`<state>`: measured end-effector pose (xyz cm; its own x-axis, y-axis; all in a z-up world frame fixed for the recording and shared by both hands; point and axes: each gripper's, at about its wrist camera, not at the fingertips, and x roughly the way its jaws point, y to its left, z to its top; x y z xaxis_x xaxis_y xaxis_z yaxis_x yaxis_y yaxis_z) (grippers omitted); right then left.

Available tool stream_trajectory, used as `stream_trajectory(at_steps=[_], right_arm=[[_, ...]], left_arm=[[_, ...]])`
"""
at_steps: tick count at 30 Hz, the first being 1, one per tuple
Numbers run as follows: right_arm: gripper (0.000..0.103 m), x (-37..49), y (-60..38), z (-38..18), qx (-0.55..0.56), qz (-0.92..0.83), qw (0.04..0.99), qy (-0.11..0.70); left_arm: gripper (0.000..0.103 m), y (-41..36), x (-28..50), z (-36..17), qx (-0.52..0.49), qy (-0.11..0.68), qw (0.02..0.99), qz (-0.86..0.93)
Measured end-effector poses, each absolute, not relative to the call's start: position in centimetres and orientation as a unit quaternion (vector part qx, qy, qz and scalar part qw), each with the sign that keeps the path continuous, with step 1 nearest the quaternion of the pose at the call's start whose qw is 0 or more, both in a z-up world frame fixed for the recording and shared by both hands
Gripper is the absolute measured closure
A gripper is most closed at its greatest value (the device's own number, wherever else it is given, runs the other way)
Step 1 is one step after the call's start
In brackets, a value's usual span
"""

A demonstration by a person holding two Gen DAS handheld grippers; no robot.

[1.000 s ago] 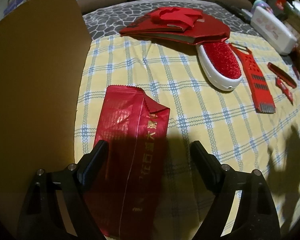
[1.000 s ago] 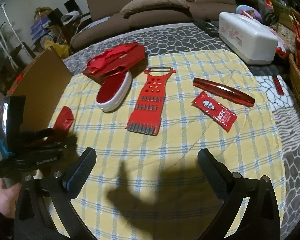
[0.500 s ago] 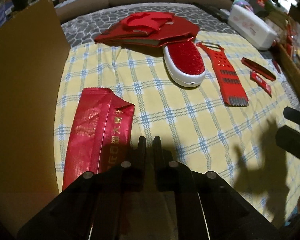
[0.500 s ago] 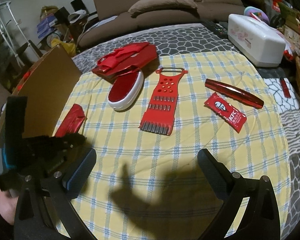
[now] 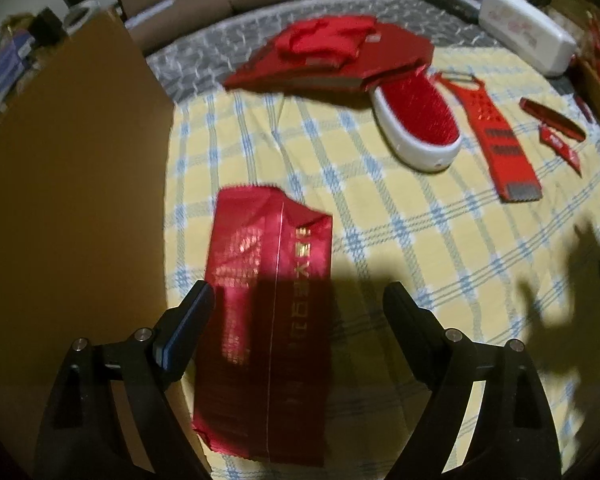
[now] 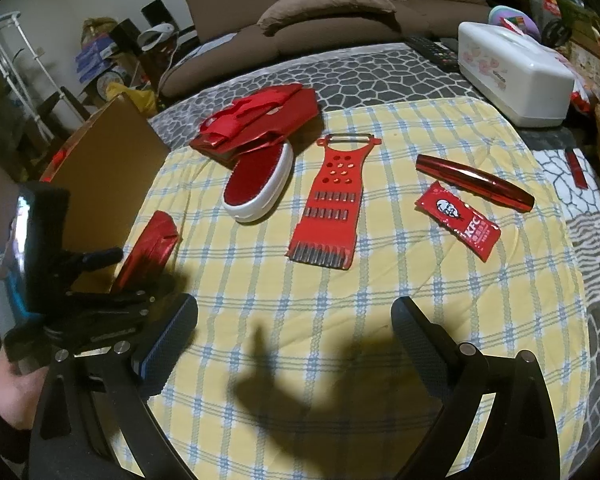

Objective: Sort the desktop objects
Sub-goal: 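Lower the left tool onto the red gold-lettered bag and close on it, then lift the red bag with the left tool while the right tool grasps it too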

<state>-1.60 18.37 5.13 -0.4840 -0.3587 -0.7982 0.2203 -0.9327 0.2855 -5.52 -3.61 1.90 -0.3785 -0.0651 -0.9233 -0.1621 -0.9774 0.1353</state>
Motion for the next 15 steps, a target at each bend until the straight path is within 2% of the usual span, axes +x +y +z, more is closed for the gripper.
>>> stream_trajectory(at_steps=[5,8,9,10,11,13,15], right_arm=[[0.004,-1.59,18.5,5.28,0.477,-0.859,0.169,-0.08],[0.004,-1.74,18.83,5.39,0.478,-0.857,0.171,-0.09],[0.004,-1.81,18.9,5.38,0.479,-0.856,0.171,-0.092],[0.004,-1.84,18.93,5.36,0.48,-0.855,0.172,-0.093],[0.004,-1.88,18.95,5.32,0.48,-0.855,0.173,-0.094],[0.004,-1.94,18.88,5.32,0.481,-0.853,0.175,-0.096],[0.004,-1.97,18.67,5.39,0.481,-0.853,0.179,-0.096]], left_arm=[[0.019,-3.87,-5.48,1.18,-0.558,0.098,0.039,0.823],[0.025,-4.59,-5.42,1.14,-0.557,0.074,0.05,0.826],[0.035,-4.69,-5.32,1.25,-0.553,0.074,0.052,0.828],[0.049,-4.69,-5.23,1.42,-0.55,0.074,0.055,0.83],[0.056,-4.66,-5.23,1.61,-0.549,0.074,0.058,0.831],[0.064,-4.42,-5.14,1.85,-0.551,0.066,0.067,0.829],[0.065,-4.0,-4.86,1.86,-0.552,0.064,0.075,0.828]])
